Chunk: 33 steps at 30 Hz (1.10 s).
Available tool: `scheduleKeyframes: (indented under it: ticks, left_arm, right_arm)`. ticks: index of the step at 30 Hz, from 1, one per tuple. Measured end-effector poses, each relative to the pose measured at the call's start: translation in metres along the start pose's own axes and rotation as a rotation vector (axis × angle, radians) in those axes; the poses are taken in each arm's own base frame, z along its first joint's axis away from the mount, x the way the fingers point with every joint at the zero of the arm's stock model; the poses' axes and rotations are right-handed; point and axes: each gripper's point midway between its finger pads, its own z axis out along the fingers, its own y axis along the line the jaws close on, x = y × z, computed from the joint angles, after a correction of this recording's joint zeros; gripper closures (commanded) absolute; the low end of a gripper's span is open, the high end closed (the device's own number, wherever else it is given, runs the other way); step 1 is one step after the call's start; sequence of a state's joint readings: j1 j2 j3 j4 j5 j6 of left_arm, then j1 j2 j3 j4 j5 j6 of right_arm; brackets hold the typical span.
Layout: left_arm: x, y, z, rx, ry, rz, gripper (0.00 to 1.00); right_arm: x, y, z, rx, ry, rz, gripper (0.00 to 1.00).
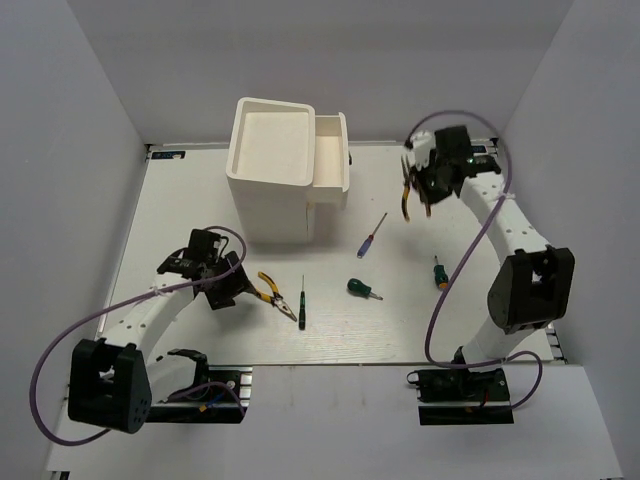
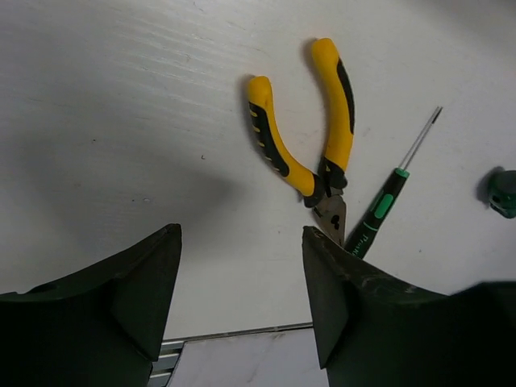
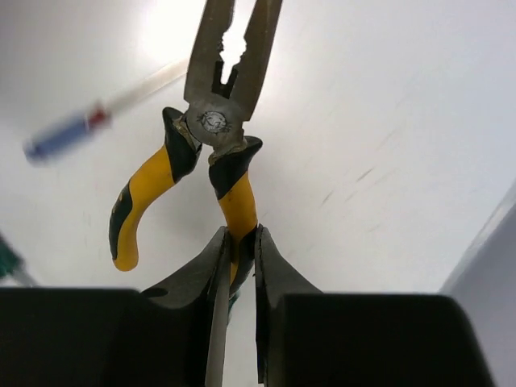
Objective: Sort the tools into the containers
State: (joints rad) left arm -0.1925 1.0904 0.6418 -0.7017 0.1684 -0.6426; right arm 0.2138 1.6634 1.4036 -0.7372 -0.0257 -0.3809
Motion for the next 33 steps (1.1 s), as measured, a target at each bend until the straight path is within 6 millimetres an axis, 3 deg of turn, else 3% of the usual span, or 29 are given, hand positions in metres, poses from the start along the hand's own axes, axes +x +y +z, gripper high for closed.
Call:
scheduleKeyframes:
  ticks: [4,7,9,11,13,18,24,27,33]
  left_arm:
    - [0.007,0.004,0.011,-0.049,0.042,-0.028,0.3]
    - [0.009,0.004,0.019,-0.076,0.061,-0.046,0.3]
    - [0.007,0.003,0.022,-0.085,0.058,-0.046,0.3]
    - [0.004,-0.002,0.024,-0.081,0.049,-0.044,0.3]
    - [0.001,-0.007,0.025,-0.073,0.04,-0.043,0.3]
    - [0.002,-0.011,0.026,-0.072,0.03,-0.038,0.3]
    - [0.003,-0.018,0.027,-0.062,0.025,-0.029,0.3]
    - [0.003,-0.018,0.028,-0.066,0.023,-0.029,0.29]
    - [0.008,-0.017,0.033,-0.084,0.039,-0.02,0.28]
  right_arm:
    - [-0.1,-0.03,-0.065,0.089,-0.28,0.015,1.0]
    - [-0.157,-0.033,-0.104,0.088,-0.432,0.03,1.0]
    - [-0.186,-0.028,-0.112,0.068,-0.489,0.043,1.0]
    - [-0.209,-0.016,-0.108,0.031,-0.52,0.058,1.0]
    - [-0.22,0.002,-0.093,-0.015,-0.511,0.079,1.0]
    - [-0.224,0.058,-0.055,-0.092,-0.439,0.117,1.0]
    - [-0.245,0.106,-0.053,-0.107,-0.49,0.103,1.0]
    - [-0.252,0.118,-0.056,-0.112,-0.513,0.1,1.0]
    - [-0.251,0.114,-0.049,-0.081,-0.502,0.132,1.0]
